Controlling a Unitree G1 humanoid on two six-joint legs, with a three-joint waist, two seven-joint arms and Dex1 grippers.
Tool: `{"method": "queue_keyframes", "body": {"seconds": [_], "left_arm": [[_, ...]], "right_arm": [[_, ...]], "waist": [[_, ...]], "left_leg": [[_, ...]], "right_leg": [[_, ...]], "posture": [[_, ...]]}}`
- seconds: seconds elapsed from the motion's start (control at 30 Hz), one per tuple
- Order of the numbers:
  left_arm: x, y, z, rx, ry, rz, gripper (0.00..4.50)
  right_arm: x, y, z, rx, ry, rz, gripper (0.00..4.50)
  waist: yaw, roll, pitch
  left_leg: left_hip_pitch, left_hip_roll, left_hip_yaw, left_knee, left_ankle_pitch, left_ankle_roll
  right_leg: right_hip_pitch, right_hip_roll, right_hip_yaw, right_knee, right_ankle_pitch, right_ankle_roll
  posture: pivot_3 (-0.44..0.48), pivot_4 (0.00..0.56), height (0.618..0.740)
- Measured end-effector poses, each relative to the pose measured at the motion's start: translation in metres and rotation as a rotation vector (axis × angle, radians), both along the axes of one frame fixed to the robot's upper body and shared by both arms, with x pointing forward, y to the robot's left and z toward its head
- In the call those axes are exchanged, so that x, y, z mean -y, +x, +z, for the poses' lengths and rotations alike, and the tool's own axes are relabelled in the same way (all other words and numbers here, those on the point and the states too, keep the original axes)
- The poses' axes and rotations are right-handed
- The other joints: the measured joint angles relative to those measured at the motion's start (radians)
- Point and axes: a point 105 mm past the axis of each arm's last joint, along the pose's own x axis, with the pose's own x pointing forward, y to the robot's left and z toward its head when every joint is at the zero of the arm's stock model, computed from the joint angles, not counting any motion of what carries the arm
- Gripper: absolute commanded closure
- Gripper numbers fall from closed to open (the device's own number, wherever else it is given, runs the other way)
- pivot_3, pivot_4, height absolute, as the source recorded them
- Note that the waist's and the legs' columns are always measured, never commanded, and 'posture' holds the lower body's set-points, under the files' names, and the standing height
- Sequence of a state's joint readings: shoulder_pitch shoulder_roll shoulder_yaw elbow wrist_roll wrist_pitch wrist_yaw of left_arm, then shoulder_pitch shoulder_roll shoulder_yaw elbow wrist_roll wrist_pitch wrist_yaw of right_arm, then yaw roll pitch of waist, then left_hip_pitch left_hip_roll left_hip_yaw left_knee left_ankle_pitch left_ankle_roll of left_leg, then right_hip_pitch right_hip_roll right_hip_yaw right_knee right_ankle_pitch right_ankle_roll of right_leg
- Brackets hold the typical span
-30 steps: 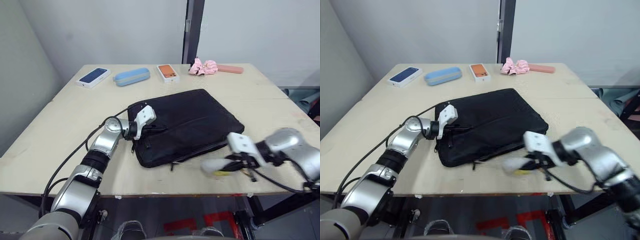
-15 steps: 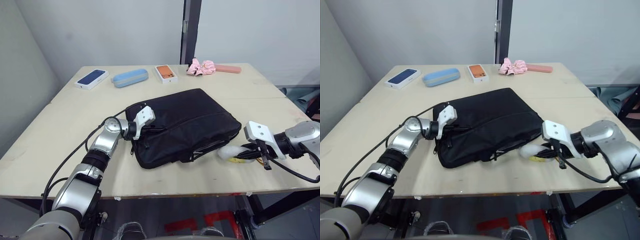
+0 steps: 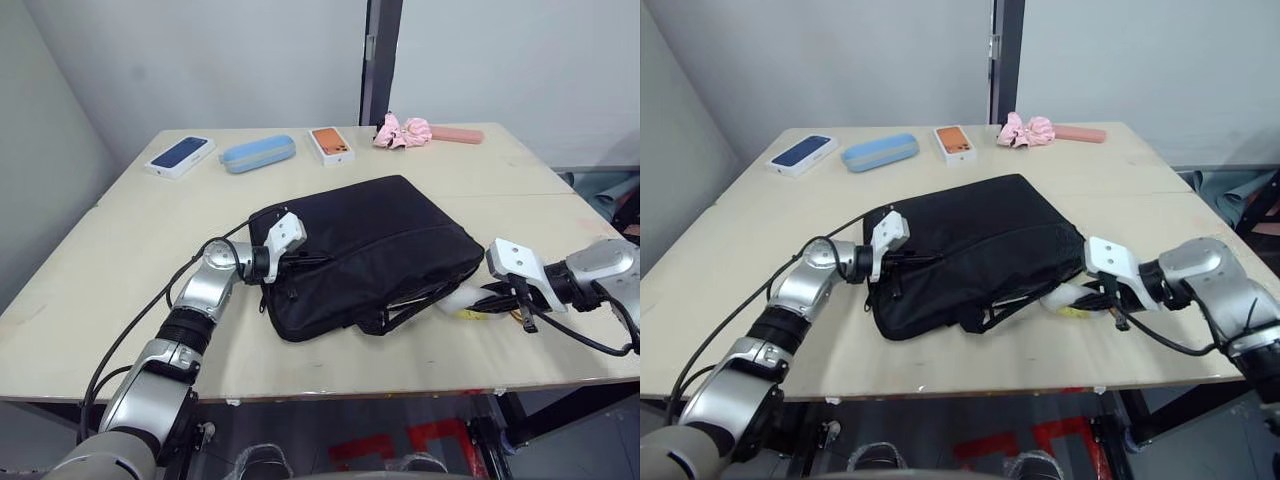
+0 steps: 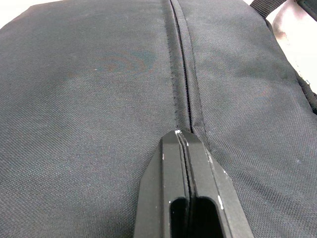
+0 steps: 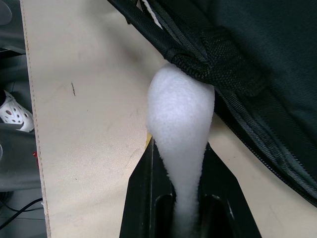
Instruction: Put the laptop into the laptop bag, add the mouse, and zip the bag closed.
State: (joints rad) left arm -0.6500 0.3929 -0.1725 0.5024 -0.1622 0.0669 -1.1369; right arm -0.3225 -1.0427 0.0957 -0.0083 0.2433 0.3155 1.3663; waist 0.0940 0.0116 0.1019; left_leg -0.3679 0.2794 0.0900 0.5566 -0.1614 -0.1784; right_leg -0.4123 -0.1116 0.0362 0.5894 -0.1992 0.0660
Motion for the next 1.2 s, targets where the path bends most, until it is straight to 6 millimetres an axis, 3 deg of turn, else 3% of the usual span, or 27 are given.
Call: {"method": "queue_keyframes", "body": {"seconds": [0.2, 0.53, 0.9, 1.2], "left_arm": [[-0.002, 0.000, -0.001, 0.007, 0.017, 0.004, 4.50], [-0.005, 0.001, -0.007, 0.054, 0.105, 0.000, 4.50], [-0.007, 0.001, -0.009, 0.049, 0.104, 0.011, 4.50], [-0.008, 0.001, -0.010, 0.048, 0.102, 0.013, 4.50]], "right_arm": [[0.004, 0.001, -0.002, 0.003, -0.012, -0.009, 4.49], [0.037, 0.019, 0.004, 0.034, -0.079, -0.087, 4.49], [0.107, 0.068, 0.019, 0.240, -0.241, -0.354, 4.49], [0.119, 0.075, -0.007, 0.256, -0.263, -0.434, 4.49]], "waist": [[-0.002, 0.000, 0.000], [-0.005, 0.002, -0.002], [-0.016, 0.003, -0.004], [-0.019, 0.005, -0.005]], "left_leg": [[0.000, 0.000, 0.000, 0.000, 0.000, 0.000], [0.002, 0.000, 0.001, 0.002, 0.000, 0.000], [0.001, 0.000, 0.003, 0.004, -0.001, 0.001], [0.001, 0.000, 0.004, 0.004, -0.001, 0.001]], "right_leg": [[0.000, 0.000, 0.000, 0.000, 0.000, 0.000], [0.001, 0.000, 0.001, 0.002, 0.000, 0.000], [0.001, -0.001, 0.001, 0.004, 0.000, -0.001], [0.001, -0.002, 0.001, 0.003, 0.000, -0.001]], "posture": [[0.000, 0.150, 0.740], [0.000, 0.150, 0.740], [0.000, 0.150, 0.740], [0.000, 0.150, 0.740]]}}
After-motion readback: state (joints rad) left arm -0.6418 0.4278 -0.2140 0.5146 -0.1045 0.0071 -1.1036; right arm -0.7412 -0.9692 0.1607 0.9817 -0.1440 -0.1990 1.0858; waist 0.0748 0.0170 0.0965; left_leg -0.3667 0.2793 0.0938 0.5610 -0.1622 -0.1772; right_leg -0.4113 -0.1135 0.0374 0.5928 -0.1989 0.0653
